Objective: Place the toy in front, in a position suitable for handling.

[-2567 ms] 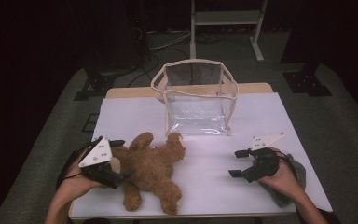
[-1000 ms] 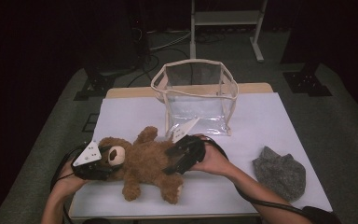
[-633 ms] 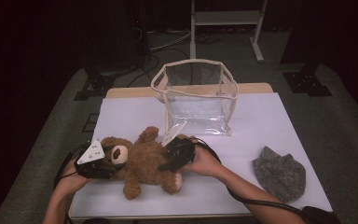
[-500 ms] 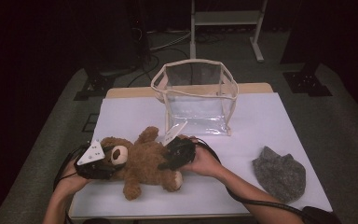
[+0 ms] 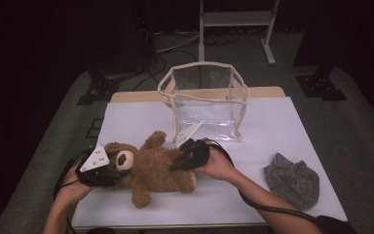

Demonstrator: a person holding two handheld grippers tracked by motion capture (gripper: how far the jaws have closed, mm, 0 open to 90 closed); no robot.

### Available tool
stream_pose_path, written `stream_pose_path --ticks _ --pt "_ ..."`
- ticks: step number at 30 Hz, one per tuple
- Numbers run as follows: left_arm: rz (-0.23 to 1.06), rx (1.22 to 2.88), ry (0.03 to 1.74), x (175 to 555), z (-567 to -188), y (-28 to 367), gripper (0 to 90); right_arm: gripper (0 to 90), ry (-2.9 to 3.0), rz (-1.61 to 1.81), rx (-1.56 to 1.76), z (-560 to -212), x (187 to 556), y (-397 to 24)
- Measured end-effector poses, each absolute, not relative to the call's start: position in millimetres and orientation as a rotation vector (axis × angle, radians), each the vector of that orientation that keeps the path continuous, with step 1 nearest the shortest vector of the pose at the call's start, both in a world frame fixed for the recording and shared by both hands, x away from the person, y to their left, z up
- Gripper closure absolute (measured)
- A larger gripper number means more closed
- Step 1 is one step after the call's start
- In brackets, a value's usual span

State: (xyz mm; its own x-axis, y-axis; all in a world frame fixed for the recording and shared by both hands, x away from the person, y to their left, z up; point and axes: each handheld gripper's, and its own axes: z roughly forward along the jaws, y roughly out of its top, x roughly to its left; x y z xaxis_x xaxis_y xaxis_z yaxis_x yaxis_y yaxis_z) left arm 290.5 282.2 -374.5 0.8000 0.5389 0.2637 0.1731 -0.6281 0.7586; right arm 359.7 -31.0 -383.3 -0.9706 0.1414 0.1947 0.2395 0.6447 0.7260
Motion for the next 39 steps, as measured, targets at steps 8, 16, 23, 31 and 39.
stream_pose_path --ticks 8,16,23,31,39 --pt "0.607 2.203 0.49 285 -363 267 34.5 80.6 -2.75 -1.23 -0.325 -372 356 -51" --pt "0.605 2.204 0.433 284 -348 241 34.6 82.6 -2.769 -1.237 -0.328 -360 348 -77" --pt "0.575 2.222 0.373 285 -340 211 34.8 87.5 -2.815 -1.201 -0.338 -354 337 -105" --pt "0.538 2.206 0.321 291 -336 174 34.8 87.8 -2.811 -1.23 -0.43 -354 329 -147" --pt "0.517 2.163 0.255 294 -332 125 34.8 87.7 -2.884 -1.22 -0.512 -335 314 -198"
